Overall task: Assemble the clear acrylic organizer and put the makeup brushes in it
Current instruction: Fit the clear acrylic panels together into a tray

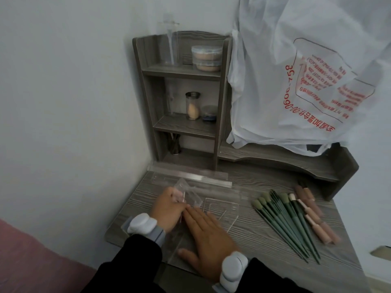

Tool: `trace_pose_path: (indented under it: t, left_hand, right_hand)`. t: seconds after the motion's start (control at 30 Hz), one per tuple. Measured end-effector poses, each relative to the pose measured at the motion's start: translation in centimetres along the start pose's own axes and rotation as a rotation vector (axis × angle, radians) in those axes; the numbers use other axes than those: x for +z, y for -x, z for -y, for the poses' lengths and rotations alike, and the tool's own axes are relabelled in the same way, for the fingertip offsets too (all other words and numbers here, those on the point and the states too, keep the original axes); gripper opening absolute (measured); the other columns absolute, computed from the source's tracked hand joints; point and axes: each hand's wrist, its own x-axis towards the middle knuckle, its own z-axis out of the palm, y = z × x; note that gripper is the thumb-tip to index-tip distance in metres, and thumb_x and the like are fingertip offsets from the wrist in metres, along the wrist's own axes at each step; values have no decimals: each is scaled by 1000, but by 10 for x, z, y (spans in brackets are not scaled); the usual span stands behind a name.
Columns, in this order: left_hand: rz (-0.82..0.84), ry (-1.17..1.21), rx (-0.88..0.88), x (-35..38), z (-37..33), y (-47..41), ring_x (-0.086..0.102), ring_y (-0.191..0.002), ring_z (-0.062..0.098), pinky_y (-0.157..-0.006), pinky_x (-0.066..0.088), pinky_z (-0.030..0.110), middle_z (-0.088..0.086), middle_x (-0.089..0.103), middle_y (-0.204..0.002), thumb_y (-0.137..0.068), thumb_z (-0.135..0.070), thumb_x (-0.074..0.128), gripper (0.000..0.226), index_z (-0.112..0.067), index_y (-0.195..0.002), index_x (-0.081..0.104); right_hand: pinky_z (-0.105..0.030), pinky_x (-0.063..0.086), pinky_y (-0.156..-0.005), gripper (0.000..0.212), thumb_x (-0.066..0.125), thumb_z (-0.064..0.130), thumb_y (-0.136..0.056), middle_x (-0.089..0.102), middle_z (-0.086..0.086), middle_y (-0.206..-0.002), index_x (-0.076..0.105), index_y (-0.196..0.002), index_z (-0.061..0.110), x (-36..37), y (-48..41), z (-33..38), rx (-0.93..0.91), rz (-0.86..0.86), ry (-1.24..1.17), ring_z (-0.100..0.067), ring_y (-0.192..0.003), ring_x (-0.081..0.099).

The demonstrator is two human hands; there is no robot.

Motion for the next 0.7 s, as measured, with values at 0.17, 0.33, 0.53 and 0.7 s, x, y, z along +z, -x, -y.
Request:
trace_pose_path:
  t: [0.17,0.33,0.53,0.7]
  left_hand:
    - [-46,-10,146,0,11,3,67,-93,10,-87,55,37,-17,69,-104,-89,-11,60,52,-44,-130,55]
    - [-20,119,138,-9,16,3,61,-106,5,-95,44,26,-13,62,-129,-95,-10,53,65,-50,-144,37]
    - [24,336,7,-11,19,1,60,-67,17,-55,44,25,7,65,-79,-101,-19,46,50,-42,-144,42]
    - [-26,375,17,-16,15,6,56,-69,6,-48,41,9,4,66,-101,-104,-29,41,40,-40,-143,42]
  right_hand:
    - [-35,3,-123,84,50,60,-86,11,2,-167,21,-157,25,-11,12,-18,-92,45,-18,-17,-151,19]
    - [-43,43,-108,54,50,54,-89,53,3,-143,52,-137,30,-47,-11,-46,-14,-157,44,-21,-129,51]
    - [-40,42,-100,55,52,48,-93,54,-2,-136,49,-142,21,-87,-92,-71,294,-126,233,-27,-124,49]
    - [-37,42,-91,35,47,52,-92,64,0,-114,64,-109,26,-79,-110,-75,316,31,341,-23,-109,55]
